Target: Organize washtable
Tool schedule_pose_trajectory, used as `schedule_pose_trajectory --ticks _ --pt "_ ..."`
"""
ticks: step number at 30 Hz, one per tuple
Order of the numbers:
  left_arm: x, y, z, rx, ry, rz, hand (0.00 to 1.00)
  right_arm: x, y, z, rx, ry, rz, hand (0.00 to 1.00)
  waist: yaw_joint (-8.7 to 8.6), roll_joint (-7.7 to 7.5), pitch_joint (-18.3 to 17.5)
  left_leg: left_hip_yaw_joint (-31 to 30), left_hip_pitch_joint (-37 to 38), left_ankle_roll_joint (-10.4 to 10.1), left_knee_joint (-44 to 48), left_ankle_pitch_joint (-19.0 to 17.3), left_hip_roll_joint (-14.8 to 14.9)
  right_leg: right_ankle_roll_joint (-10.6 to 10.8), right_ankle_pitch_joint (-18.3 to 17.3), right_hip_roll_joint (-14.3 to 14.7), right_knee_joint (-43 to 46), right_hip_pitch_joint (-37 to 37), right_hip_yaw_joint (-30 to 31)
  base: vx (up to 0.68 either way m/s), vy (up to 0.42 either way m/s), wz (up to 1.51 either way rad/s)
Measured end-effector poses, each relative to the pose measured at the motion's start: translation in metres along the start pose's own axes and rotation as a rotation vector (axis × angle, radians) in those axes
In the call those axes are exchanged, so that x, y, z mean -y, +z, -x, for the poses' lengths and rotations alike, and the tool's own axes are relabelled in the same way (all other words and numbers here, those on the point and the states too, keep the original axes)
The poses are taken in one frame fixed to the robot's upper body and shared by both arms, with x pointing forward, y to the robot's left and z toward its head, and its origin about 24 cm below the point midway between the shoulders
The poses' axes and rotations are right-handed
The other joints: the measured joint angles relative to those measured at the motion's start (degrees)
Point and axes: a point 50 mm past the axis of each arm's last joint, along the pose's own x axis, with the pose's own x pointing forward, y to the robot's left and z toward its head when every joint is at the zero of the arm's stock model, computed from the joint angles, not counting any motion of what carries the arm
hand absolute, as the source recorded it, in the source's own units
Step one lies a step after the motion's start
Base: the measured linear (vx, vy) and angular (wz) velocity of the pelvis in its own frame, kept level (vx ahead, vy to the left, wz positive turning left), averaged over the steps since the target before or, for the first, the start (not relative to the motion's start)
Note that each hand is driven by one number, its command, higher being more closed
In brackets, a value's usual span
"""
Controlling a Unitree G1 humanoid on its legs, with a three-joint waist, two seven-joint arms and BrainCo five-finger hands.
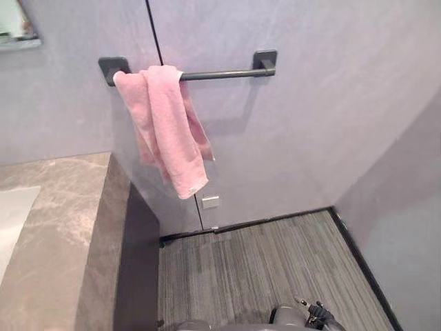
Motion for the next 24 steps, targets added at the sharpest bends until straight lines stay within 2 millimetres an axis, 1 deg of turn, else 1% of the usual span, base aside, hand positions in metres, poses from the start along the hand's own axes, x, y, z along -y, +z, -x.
schedule_pose_trajectory --ticks 1,2,3,5,6,7,8,9,10,11,12,13,14,15,16,17,18,19,20,21,23,24 --pt "0.009 0.001 0.000 0.002 -0.018 0.018 0.00 0.003 0.003 -0.001 0.007 -0.007 0.008 0.00 0.49 1.78 -0.3 -0.9 0.3 -0.8 -0.2 -0.6 1.7 -1.0 -1.2 0.9 1.3 0.4 -1.0 0.24 -0.408 0.78" --pt "0.017 0.002 0.001 0.018 -0.041 0.038 0.00 0.005 0.009 -0.002 0.025 -0.010 0.027 0.00 0.87 2.63 -1.0 -1.5 0.0 -1.0 0.2 -0.4 2.5 -0.8 -4.1 2.1 2.9 0.3 -1.4 0.26 -0.422 0.50" --pt "0.024 0.006 0.002 0.043 -0.058 0.046 0.00 0.002 0.012 -0.002 0.039 0.003 0.054 0.00 0.30 3.11 -1.2 -2.4 -0.1 -1.5 0.5 -0.1 2.8 -1.3 -7.0 1.7 6.4 -0.3 -3.1 0.19 -0.298 0.52" --pt "0.035 0.014 0.002 0.073 -0.084 0.048 0.00 0.003 0.015 -0.001 0.054 0.012 0.087 0.00 -0.11 3.53 -1.4 -4.3 -0.5 -2.4 1.6 0.4 3.2 -2.3 -9.5 0.8 8.8 1.0 -6.4 0.20 -0.238 0.78" --pt "0.038 0.016 0.002 0.079 -0.091 0.054 0.00 0.003 0.015 -0.001 0.054 0.012 0.097 0.00 -0.23 3.77 -1.6 -5.0 -1.0 -2.4 2.4 0.5 3.6 -2.6 -9.9 0.8 8.7 1.7 -7.7 0.21 -0.165 0.99" --pt "0.043 0.018 0.003 0.087 -0.098 0.079 0.00 0.004 0.013 -0.001 0.049 0.013 0.109 0.00 -0.60 3.81 -1.8 -6.6 -2.6 -2.6 4.6 0.6 4.0 -2.9 -10.2 0.8 7.8 3.3 -10.5 0.19 -0.140 0.99" --pt "0.045 0.020 0.003 0.097 -0.098 0.102 0.00 0.001 0.013 -0.001 0.049 0.019 0.109 0.00 -0.87 3.53 -2.2 -6.8 -5.5 -3.9 7.8 1.3 4.1 -3.3 -9.9 0.9 5.9 4.7 -13.1 0.18 -0.134 0.99" --pt "0.046 0.021 0.003 0.099 -0.102 0.106 0.00 0.000 0.012 -0.001 0.048 0.021 0.109 0.00 -1.04 3.45 -2.3 -6.6 -7.0 -4.8 9.4 1.8 4.3 -3.8 -9.5 1.0 4.7 5.7 -14.1 0.19 -0.114 0.99" --pt "0.049 0.023 0.003 0.106 -0.109 0.112 0.00 -0.001 0.012 -0.001 0.048 0.024 0.108 0.00 -1.00 3.19 -2.3 -6.2 -9.2 -7.0 12.5 2.8 4.8 -4.6 -8.4 1.5 2.0 7.9 -16.1 0.20 -0.055 1.00" --pt "0.046 0.027 0.002 0.117 -0.102 0.112 0.00 -0.005 0.008 0.000 0.038 0.029 0.099 0.00 -0.73 1.78 -2.2 -4.7 -11.9 -9.4 16.5 4.1 4.3 -5.0 -7.5 1.2 -1.3 10.6 -16.8 0.18 -0.028 0.92" --pt "0.043 0.028 0.002 0.121 -0.096 0.123 0.00 -0.007 0.007 0.000 0.036 0.033 0.091 0.00 -0.42 0.92 -2.2 -3.1 -12.8 -9.2 17.4 3.0 4.6 -5.0 -7.3 0.9 -2.6 11.7 -16.8 0.13 -0.008 0.70" --pt "0.041 0.033 0.001 0.137 -0.091 0.132 0.00 -0.014 0.008 0.000 0.040 0.043 0.074 0.00 0.26 -0.24 -2.4 1.4 -13.8 -7.6 13.8 1.2 4.3 -4.9 -6.9 0.3 -4.1 13.2 -17.6 0.10 -0.008 0.47" --pt "0.043 0.033 0.001 0.134 -0.096 0.138 0.00 -0.015 0.012 0.000 0.051 0.037 0.050 0.00 0.41 0.08 -2.9 3.3 -13.9 -4.4 5.2 6.2 3.2 -4.5 -6.4 0.3 -4.3 13.4 -18.5 0.10 0.015 0.40" --pt "0.045 0.031 0.001 0.128 -0.102 0.139 0.00 -0.016 0.016 -0.001 0.062 0.038 0.043 0.00 0.44 0.36 -3.0 4.0 -13.7 -3.6 3.5 7.0 3.1 -4.3 -6.3 0.9 -4.6 13.3 -18.3 0.08 0.035 0.26" --pt "0.040 0.033 0.000 0.133 -0.094 0.133 0.00 -0.023 0.016 -0.001 0.063 0.058 0.034 0.00 0.78 -0.82 -3.8 4.3 -12.8 -3.5 1.2 8.4 2.2 -3.8 -5.5 0.5 -6.3 13.5 -17.7 0.08 0.061 0.13" --pt "0.036 0.040 -0.001 0.151 -0.093 0.098 0.00 -0.032 0.015 0.000 0.066 0.079 0.026 0.00 0.60 -1.66 -4.2 4.2 -12.6 -3.2 -0.7 9.2 1.7 -3.9 -4.7 0.5 -8.3 13.6 -16.1 0.06 0.050 0.10" --pt "0.034 0.042 -0.002 0.159 -0.091 0.078 0.00 -0.034 0.014 0.001 0.066 0.083 0.021 0.00 0.51 -1.97 -4.4 4.2 -12.6 -3.2 -1.5 9.4 1.5 -4.2 -4.5 0.5 -9.3 13.7 -15.4 0.06 0.063 0.07" --pt "0.031 0.049 -0.003 0.179 -0.090 0.056 0.00 -0.034 0.009 0.001 0.053 0.081 0.018 0.00 0.44 -3.04 -5.0 4.1 -12.2 -3.2 -2.8 10.2 1.1 -4.0 -4.0 0.3 -10.7 14.0 -14.7 0.04 0.035 0.03" --pt "0.030 0.061 -0.003 0.227 -0.095 0.040 0.00 -0.031 0.006 0.001 0.045 0.073 0.021 0.00 0.39 -3.46 -5.3 4.2 -11.5 -3.0 -4.5 10.9 1.0 -3.9 -3.7 0.3 -11.4 14.3 -14.2 0.00 0.000 0.00" --pt "0.033 0.077 0.000 0.294 -0.116 0.033 0.00 -0.026 0.005 0.002 0.042 0.062 0.024 0.00 0.27 -3.53 -5.4 4.3 -10.9 -3.1 -6.1 11.9 1.0 -3.9 -3.7 0.3 -11.8 14.2 -13.5 0.00 0.000 0.00" --pt "0.035 0.096 0.004 0.374 -0.146 0.028 0.00 -0.022 0.004 0.001 0.041 0.054 0.036 0.00 -0.16 -3.25 -5.3 4.4 -10.4 -3.1 -7.5 12.8 1.1 -3.9 -3.7 0.4 -12.0 14.0 -13.0 -0.04 -0.017 -0.07" --pt "0.032 0.116 0.009 0.459 -0.172 0.017 0.00 -0.020 0.004 0.001 0.042 0.053 0.071 0.00 -1.09 -2.73 -5.2 4.7 -10.0 -3.3 -8.9 13.6 1.4 -3.6 -3.5 0.6 -12.3 13.7 -12.5 -0.07 -0.031 -0.16"
